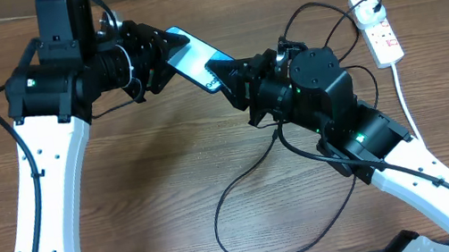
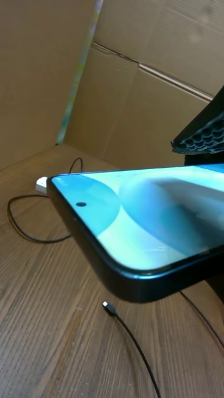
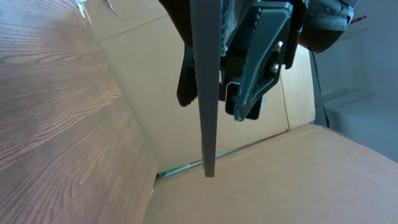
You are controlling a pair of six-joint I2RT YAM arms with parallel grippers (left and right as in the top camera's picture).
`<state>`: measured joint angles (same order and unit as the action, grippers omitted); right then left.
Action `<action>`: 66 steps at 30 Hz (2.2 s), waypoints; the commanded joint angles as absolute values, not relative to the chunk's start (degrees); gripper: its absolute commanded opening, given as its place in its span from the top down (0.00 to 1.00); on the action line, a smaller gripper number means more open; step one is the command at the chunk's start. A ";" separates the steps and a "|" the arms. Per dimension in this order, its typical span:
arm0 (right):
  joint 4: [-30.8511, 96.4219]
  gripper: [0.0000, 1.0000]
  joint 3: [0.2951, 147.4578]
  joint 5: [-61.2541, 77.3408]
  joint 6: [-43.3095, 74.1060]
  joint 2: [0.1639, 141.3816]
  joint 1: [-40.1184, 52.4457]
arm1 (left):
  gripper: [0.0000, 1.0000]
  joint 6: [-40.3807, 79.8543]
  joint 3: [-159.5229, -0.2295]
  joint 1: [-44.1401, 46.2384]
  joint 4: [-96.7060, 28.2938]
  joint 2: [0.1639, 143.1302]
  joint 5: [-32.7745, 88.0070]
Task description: Plug charger to phone and switch on socket
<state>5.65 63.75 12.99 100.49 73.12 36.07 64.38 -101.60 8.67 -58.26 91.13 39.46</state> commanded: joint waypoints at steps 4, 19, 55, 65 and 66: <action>4.75 0.96 65.69 16.03 100.51 71.81 36.29 | 0.69 64.88 -101.38 9.04 -57.98 91.64 40.14; 4.97 0.96 65.69 18.11 100.53 71.81 36.29 | 0.70 67.44 -101.38 9.04 -57.71 91.64 41.63; 3.29 0.95 65.69 19.68 105.27 71.88 36.32 | 0.78 69.47 -101.38 9.08 -56.66 91.64 45.04; 3.11 0.95 65.69 20.69 105.30 72.03 36.36 | 0.82 69.67 -101.38 9.08 -56.64 91.64 45.08; 3.05 0.95 65.69 20.73 105.30 72.10 36.36 | 0.85 69.67 -101.38 9.08 -56.64 91.64 45.08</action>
